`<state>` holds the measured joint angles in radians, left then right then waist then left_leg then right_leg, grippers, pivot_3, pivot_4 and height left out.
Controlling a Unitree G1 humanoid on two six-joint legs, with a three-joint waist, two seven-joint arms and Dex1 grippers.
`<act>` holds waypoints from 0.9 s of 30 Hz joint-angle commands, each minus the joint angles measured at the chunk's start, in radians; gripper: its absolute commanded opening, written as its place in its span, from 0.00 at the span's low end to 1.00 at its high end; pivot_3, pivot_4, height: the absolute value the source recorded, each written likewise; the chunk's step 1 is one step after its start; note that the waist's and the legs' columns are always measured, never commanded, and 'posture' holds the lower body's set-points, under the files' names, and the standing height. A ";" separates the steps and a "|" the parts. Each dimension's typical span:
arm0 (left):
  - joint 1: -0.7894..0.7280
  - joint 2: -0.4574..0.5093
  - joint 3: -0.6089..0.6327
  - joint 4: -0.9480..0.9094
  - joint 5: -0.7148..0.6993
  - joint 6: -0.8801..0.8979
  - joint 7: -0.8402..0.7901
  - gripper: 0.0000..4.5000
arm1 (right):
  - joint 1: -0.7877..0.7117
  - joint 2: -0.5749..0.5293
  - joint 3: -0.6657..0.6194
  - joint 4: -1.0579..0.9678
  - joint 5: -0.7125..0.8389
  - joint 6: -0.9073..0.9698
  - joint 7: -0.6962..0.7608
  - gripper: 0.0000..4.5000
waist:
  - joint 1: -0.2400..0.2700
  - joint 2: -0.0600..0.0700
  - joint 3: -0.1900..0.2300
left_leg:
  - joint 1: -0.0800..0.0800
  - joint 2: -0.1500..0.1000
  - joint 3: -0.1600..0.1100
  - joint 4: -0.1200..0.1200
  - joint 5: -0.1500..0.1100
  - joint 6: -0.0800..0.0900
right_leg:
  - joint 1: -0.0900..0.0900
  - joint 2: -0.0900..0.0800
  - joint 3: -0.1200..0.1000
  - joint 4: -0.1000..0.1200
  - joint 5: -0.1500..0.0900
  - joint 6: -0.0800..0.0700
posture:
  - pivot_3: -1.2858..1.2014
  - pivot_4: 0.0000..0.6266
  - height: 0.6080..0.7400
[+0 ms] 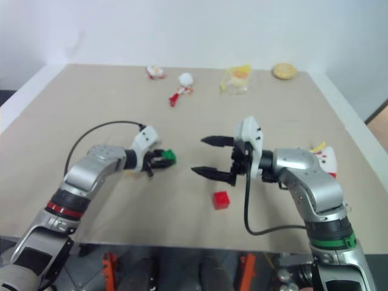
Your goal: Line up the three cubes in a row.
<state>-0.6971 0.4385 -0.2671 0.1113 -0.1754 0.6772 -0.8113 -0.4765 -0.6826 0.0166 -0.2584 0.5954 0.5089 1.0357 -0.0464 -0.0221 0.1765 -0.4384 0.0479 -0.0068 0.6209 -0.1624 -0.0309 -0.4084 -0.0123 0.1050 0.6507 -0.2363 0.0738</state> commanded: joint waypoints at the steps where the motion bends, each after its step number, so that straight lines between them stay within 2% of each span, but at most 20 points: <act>1: -0.017 -0.004 0.020 -0.022 -0.001 0.003 0.006 0.29 | 0.001 -0.004 -0.036 -0.038 0.016 -0.005 -0.006 1.00 | 0.000 0.000 0.000 | 0.000 0.000 0.000 0.000 0.000 0.000 | 0.000 0.000 0.000 0.000 0.000 0.000 | 0.52 0.24 0.98; 6: -0.018 0.003 0.021 -0.029 -0.004 -0.046 -0.018 0.29 | 0.009 -0.014 -0.050 -0.043 0.025 -0.005 0.001 1.00 | 0.000 0.000 0.000 | 0.000 0.000 0.000 0.000 0.000 0.000 | 0.000 0.000 0.000 0.000 0.000 0.000 | 0.52 0.24 0.98; 10: 0.008 0.038 0.029 -0.112 -0.074 -0.158 -0.176 0.29 | 0.074 -0.073 -0.100 -0.102 0.069 -0.001 0.058 1.00 | 0.001 0.000 0.000 | -0.001 0.000 0.000 0.000 0.000 0.000 | 0.000 0.000 0.000 0.000 0.000 0.000 | 0.52 0.24 0.98; 12: 0.051 0.093 0.014 -0.186 -0.113 -0.222 -0.305 0.29 | 0.148 -0.136 -0.142 -0.139 0.071 -0.021 0.117 1.00 | 0.001 0.000 0.000 | -0.001 0.000 0.000 0.000 0.000 0.000 | 0.000 -0.001 0.000 0.000 -0.001 0.000 | 0.52 0.24 0.98; 15: 0.092 0.143 -0.012 -0.237 -0.126 -0.275 -0.400 0.29 | 0.210 -0.200 -0.172 -0.162 0.069 -0.032 0.158 1.00 | 0.001 0.000 0.000 | 0.000 0.000 0.000 -0.001 -0.002 -0.002 | 0.000 -0.001 0.000 0.000 -0.003 -0.002 | 0.52 0.24 0.98; 18: 0.113 0.159 -0.048 -0.236 -0.079 -0.337 -0.421 0.29 | 0.240 -0.238 -0.181 -0.172 0.058 -0.034 0.171 1.00 | 0.000 0.000 0.000 | 0.001 0.000 0.000 0.000 -0.002 -0.001 | 0.000 -0.001 0.000 0.001 -0.003 -0.002 | 0.52 0.24 0.98; 27: 0.149 0.105 -0.112 -0.238 -0.049 -0.320 -0.395 0.29 | 0.277 -0.263 -0.172 -0.194 0.027 -0.041 0.161 1.00 | 0.001 -0.001 0.000 | 0.000 0.000 0.002 0.007 0.000 0.000 | 0.002 -0.001 0.002 0.001 -0.001 -0.004 | 0.52 0.24 0.98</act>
<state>-0.5452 0.5501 -0.3776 -0.0985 -0.2311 0.3681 -1.2162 -0.1993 -0.9265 -0.1324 -0.4181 0.6213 0.4821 1.1962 -0.0457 -0.0228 0.1769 -0.4382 0.0480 -0.0051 0.6279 -0.1628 -0.0306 -0.4068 -0.0134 0.1065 0.6514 -0.2373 0.0700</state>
